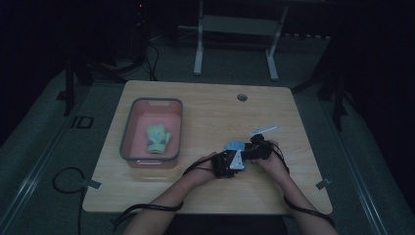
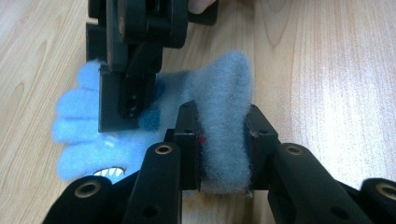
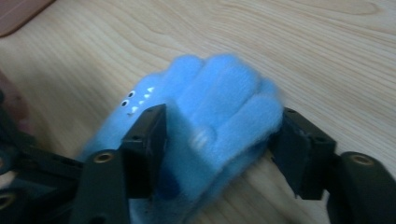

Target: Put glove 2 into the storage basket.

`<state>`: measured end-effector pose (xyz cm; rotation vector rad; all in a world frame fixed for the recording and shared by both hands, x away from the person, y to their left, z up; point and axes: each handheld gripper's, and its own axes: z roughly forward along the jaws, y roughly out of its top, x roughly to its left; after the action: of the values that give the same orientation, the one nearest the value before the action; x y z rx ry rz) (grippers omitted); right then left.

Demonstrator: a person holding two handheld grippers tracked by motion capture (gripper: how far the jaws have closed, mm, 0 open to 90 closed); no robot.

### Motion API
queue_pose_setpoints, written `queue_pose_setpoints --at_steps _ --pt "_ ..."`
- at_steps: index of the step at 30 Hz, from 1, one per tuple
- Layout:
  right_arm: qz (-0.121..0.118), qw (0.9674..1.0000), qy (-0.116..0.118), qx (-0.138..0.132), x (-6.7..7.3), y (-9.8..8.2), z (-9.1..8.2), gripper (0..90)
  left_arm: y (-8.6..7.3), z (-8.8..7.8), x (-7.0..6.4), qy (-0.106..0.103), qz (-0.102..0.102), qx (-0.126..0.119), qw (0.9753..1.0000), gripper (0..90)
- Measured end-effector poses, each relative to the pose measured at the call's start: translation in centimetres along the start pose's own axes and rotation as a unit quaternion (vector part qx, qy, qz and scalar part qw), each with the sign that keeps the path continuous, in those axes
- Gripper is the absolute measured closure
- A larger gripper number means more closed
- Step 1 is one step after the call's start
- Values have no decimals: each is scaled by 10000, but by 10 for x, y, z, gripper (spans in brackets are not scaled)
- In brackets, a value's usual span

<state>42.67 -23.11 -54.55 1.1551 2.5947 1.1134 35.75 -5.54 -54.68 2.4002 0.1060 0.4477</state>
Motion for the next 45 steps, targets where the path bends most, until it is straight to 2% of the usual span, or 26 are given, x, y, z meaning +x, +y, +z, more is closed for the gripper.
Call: queue_pose_setpoints --at_steps 2,5,6,7,10,17,29,39,45 --pt "-28 9999 109 -1 1 0 1 478 0 0 1 -7 -31 3 10000 731" --pt "-66 9994 321 58 2 0 2 657 0 0 1 -25 -99 -4 9999 737" --pt "-102 9991 391 83 3 1 3 691 0 -1 1 -29 -107 6 9999 739" --pt "-164 9990 416 78 5 1 4 715 0 -1 2 -51 -140 20 9999 741" --pt "-66 9987 503 88 5 3 4 750 3 -4 3 -59 -164 96 9998 746" --pt "1 9976 691 -104 7 14 -6 765 4 -21 10 -1 -135 180 9997 752" --pt "-211 9953 887 -315 28 42 -14 769 6 -60 17 169 -31 271 9995 753" --pt "-346 9937 946 -499 43 67 -25 769 9 -89 25 331 -36 220 9992 754" --pt "-511 9928 946 -525 54 82 -27 769 10 -104 28 428 5 296 9986 754"
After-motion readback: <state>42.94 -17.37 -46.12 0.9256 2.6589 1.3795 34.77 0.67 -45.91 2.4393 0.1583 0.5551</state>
